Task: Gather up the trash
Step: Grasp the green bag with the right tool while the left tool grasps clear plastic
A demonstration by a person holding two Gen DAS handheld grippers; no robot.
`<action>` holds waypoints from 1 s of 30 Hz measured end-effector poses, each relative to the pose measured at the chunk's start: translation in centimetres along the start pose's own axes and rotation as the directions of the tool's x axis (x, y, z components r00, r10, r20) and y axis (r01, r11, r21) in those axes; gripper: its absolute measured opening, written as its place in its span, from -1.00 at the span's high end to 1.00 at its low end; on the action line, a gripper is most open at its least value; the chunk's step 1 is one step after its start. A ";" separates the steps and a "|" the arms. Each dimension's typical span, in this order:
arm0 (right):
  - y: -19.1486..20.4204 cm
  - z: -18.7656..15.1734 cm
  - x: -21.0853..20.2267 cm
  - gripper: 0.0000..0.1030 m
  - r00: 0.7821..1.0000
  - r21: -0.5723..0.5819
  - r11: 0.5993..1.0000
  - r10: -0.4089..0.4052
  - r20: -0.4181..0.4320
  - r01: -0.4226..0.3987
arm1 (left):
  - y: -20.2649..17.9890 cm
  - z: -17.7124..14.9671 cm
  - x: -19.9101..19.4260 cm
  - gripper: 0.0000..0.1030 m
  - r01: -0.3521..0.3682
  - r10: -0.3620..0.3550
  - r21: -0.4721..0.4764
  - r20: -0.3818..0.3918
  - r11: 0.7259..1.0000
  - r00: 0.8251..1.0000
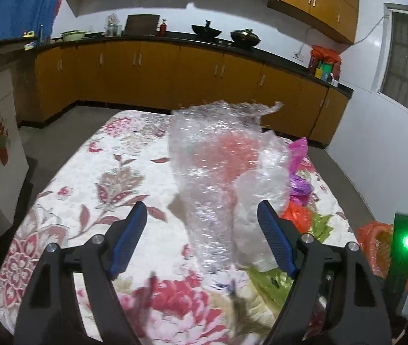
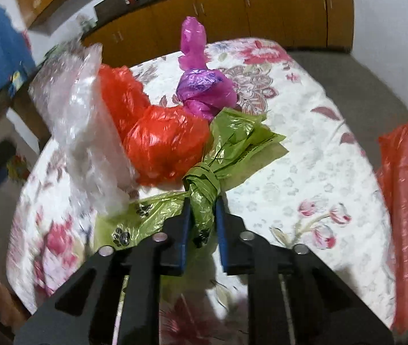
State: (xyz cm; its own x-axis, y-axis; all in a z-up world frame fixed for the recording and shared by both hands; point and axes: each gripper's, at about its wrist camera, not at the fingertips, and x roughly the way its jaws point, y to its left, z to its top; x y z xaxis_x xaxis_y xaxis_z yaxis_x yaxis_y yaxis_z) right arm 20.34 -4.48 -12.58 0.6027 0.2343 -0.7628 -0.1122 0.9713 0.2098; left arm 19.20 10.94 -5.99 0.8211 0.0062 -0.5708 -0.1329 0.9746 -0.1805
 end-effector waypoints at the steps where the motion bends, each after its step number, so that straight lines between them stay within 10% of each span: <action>1: -0.5 -0.2 -0.4 0.73 1.000 0.005 1.000 -0.007 0.003 0.007 | -0.4 0.0 0.2 -0.51 0.008 -0.008 0.005 -0.002 1.000 1.000; 15: -7.4 -1.9 -6.8 0.75 0.994 0.089 0.993 -0.090 0.069 0.084 | -5.8 0.2 5.9 -0.51 -0.023 0.030 0.097 -0.081 0.995 0.996; 21: -7.4 -2.0 -7.1 0.75 0.994 0.096 0.993 -0.079 0.075 0.071 | -5.6 -0.4 7.3 0.07 -0.029 0.042 0.103 -0.125 0.994 0.991; 30: -7.1 -2.2 -8.5 0.75 0.992 0.094 0.994 -0.068 0.105 0.058 | -5.6 -0.8 5.2 0.31 0.022 -0.012 0.119 -0.089 0.993 0.996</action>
State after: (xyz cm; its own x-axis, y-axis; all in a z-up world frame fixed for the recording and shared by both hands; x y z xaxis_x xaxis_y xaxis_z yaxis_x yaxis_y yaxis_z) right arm 14.32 -13.27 -8.93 0.6887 0.1620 -0.7067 -0.0018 0.9751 0.2219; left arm 23.76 5.37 -8.58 0.7697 -0.0252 -0.6379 -0.0478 0.9941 -0.0969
